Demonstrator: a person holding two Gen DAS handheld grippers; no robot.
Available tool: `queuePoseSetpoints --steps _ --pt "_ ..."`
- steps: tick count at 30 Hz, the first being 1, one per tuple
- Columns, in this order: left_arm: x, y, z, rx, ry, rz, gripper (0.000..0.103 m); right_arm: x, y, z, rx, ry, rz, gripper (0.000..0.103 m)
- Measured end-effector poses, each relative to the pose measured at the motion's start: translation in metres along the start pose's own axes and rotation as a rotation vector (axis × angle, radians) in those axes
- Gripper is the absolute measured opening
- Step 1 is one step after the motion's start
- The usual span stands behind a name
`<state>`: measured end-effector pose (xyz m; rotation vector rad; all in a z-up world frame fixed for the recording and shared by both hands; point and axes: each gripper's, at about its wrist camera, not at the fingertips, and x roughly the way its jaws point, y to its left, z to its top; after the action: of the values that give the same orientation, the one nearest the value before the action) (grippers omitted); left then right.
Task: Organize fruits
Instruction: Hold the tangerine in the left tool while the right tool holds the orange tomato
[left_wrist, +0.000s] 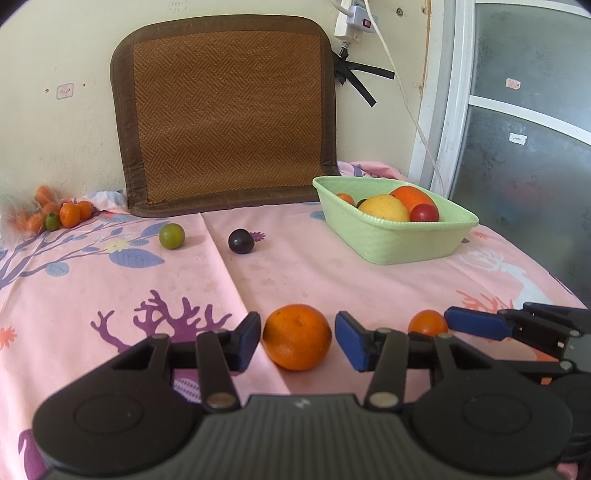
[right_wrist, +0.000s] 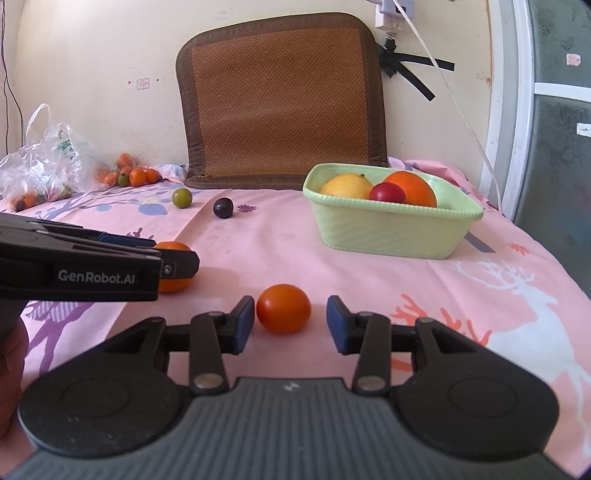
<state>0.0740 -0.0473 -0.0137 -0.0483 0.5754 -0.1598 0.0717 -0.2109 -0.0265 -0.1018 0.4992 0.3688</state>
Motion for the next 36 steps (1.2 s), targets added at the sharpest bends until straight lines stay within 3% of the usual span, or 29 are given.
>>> queuePoseSetpoints --steps 18,36 --pt "0.0082 0.002 0.0017 -0.01 0.05 -0.001 0.048 0.0014 -0.0041 0.0009 0.011 0.019 0.05 0.046" --pt "0.0039 0.0011 -0.0016 -0.008 0.044 -0.012 0.048 0.0002 -0.004 -0.0002 0.01 0.015 0.052 0.046"
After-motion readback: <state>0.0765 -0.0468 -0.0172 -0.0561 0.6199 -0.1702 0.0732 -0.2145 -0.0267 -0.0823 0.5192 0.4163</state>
